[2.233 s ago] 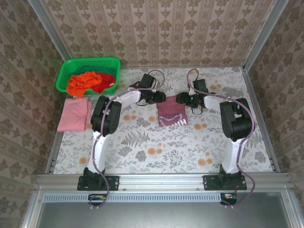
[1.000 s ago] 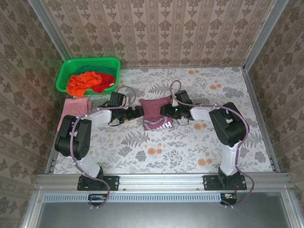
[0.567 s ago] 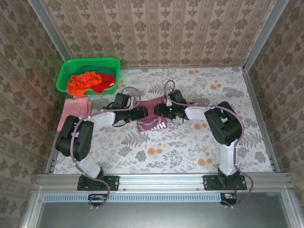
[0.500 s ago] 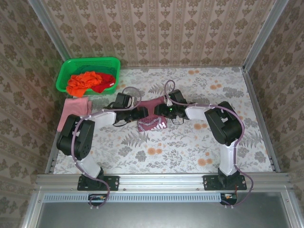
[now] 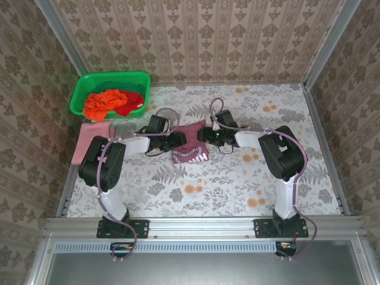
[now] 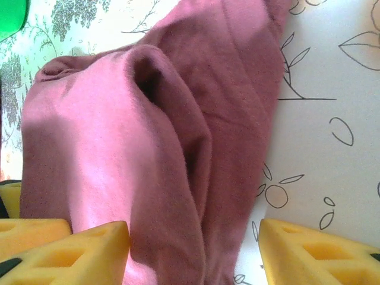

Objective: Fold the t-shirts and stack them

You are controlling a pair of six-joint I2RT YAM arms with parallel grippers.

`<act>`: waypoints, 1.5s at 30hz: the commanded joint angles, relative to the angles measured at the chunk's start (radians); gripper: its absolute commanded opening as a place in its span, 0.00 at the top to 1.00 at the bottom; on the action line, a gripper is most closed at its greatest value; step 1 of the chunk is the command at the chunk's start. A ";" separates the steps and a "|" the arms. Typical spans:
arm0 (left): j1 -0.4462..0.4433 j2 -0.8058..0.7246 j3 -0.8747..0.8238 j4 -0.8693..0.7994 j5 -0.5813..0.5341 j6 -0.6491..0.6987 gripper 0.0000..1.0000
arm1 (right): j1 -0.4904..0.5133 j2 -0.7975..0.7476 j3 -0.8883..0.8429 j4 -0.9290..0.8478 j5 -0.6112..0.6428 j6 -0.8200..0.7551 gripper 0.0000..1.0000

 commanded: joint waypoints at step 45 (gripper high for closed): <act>0.148 -0.190 0.156 -0.607 -0.128 0.610 1.00 | 0.012 -0.278 -0.223 0.207 -0.029 -0.252 0.00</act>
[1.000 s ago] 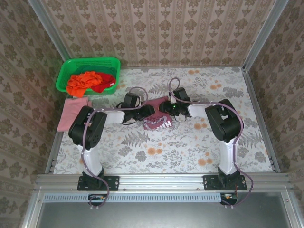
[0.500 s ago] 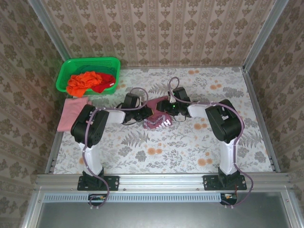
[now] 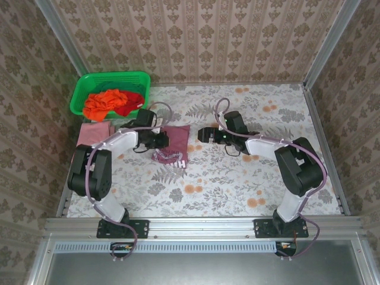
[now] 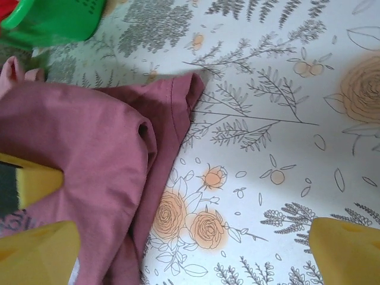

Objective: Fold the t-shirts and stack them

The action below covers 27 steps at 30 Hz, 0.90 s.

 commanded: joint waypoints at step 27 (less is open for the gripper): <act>0.520 -0.210 0.262 -0.433 -0.316 0.724 1.00 | 0.272 0.012 0.139 0.122 -0.235 -0.162 0.00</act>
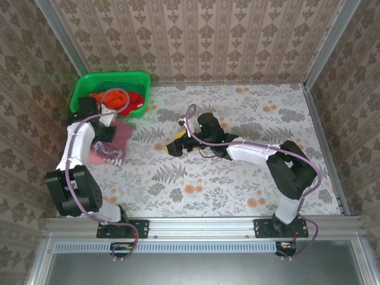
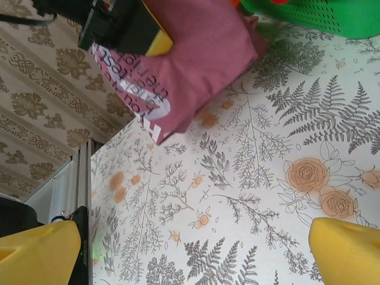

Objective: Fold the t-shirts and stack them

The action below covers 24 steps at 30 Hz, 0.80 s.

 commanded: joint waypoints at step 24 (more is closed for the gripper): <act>0.239 0.163 0.124 0.148 0.149 0.098 1.00 | 0.014 0.000 0.006 -0.090 0.027 -0.025 0.00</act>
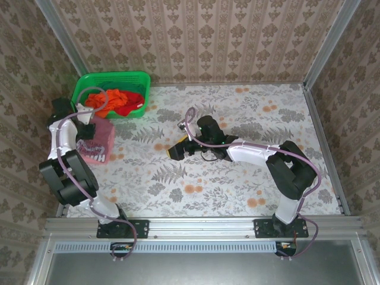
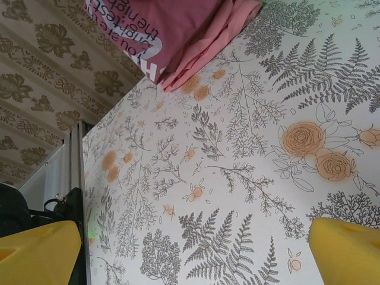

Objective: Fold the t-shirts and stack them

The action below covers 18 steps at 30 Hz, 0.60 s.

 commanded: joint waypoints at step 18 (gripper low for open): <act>0.011 0.110 0.024 0.063 -0.121 -0.074 0.77 | 0.008 0.032 0.053 -0.056 0.027 -0.017 0.00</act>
